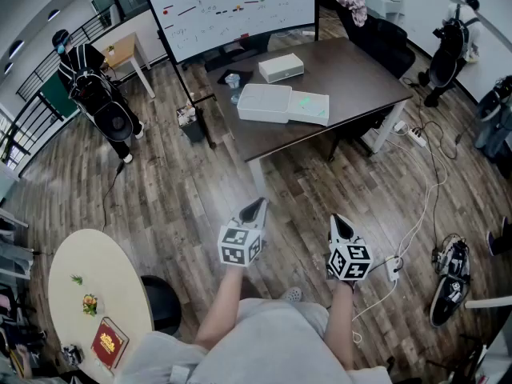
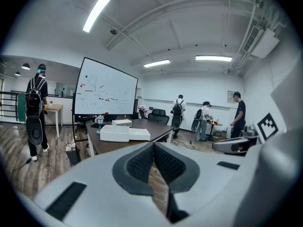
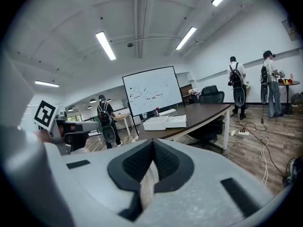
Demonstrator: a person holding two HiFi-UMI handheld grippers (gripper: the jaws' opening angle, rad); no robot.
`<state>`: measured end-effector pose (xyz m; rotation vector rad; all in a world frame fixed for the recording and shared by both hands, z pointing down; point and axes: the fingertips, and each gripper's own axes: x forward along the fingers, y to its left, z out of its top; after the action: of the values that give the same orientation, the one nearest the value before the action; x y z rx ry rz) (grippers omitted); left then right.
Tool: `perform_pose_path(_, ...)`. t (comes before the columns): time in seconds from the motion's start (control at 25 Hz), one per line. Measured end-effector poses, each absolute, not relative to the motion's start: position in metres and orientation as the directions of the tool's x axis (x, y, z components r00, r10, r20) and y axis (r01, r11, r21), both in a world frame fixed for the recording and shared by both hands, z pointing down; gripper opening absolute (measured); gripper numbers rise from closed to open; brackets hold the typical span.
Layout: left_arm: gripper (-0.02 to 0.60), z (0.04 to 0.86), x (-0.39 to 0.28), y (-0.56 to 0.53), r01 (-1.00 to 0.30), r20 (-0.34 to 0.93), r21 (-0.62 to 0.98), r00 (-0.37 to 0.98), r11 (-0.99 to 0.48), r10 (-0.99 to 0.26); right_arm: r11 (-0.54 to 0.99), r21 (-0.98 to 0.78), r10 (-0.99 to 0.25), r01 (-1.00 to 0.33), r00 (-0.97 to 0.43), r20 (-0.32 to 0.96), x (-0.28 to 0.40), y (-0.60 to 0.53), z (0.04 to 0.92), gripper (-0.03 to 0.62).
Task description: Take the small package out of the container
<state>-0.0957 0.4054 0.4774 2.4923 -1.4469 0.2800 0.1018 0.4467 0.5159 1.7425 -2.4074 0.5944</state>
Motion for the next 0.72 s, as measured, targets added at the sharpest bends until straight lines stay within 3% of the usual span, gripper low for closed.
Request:
perform_pose_path(0.6, 0.008, 0.479, -0.062, 0.406, -0.858, 0.277, 0.140, 0.514, -0.495, -0.812, 0.275, -0.274, -0.899, -0.922, -0.347, 0.267, 0.132, 0.458, 0.503, 0.003)
perform_pose_path(0.72, 0.011, 0.482, -0.057, 0.406, -0.847, 0.277, 0.150, 0.532, -0.510, -0.800, 0.281, -0.285, -0.894, -0.916, -0.358, 0.269, 0.134, 0.458, 0.507, 0.028)
